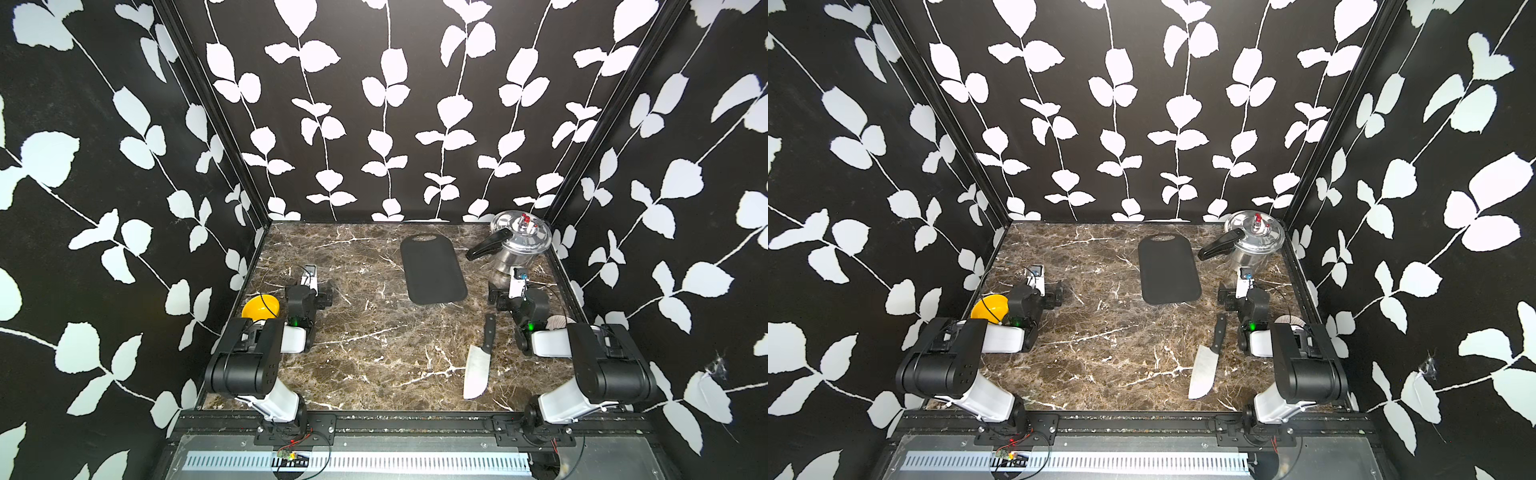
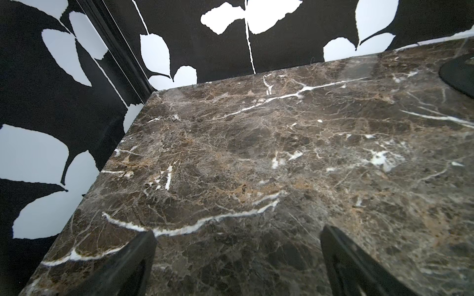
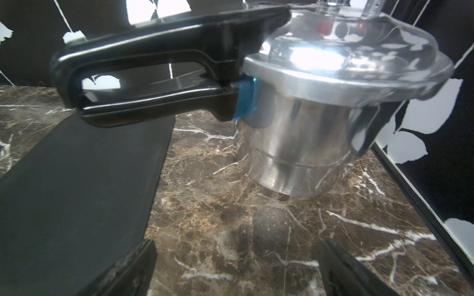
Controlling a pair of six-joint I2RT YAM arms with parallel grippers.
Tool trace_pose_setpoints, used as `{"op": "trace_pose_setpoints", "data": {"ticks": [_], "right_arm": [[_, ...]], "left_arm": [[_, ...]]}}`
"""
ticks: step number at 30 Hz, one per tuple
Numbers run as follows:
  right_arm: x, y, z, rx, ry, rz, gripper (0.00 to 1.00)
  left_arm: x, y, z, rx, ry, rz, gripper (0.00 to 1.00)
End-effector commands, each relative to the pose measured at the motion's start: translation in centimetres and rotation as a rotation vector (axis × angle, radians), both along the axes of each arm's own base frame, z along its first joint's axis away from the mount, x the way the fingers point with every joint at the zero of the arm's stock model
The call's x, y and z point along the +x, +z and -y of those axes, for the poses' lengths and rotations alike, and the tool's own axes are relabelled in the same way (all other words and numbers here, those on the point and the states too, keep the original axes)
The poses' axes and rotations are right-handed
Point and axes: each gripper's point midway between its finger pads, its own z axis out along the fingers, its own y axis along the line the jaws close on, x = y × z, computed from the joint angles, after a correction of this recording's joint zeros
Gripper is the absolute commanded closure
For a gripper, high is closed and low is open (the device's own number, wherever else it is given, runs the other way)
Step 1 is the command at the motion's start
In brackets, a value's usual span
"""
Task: Align the knife with the edge of the cutting board
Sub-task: Adjust the work surface at the center of the board.
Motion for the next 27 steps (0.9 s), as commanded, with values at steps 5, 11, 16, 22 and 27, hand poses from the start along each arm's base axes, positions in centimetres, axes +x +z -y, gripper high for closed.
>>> {"op": "trace_pose_setpoints", "data": {"ticks": [5, 11, 16, 22, 27], "right_arm": [[-1.6, 6.0, -0.1, -0.013, -0.055, 0.075, 0.01], [-3.3, 9.5, 0.9, 0.235, -0.203, 0.027, 0.01], [-5.6, 10.6, 0.5, 0.447, -0.249, -0.069, 0.01], [-5.4, 9.6, -2.7, 0.388, -0.140, -0.180, 0.01], [-5.2, 8.4, -8.3, 0.265, -0.013, -0.224, 0.00]], "left_arm": [[-0.7, 6.6, -1.5, -0.061, 0.096, 0.008, 0.02], [-2.1, 11.8, -1.8, -0.215, 0.172, -0.051, 0.02], [-2.9, 13.7, 0.0, -0.313, 0.102, -0.087, 0.02], [-3.7, 13.1, 1.4, -0.375, 0.044, -0.149, 0.02], [-4.2, 11.7, 2.1, -0.407, 0.031, -0.205, 0.02]]}}
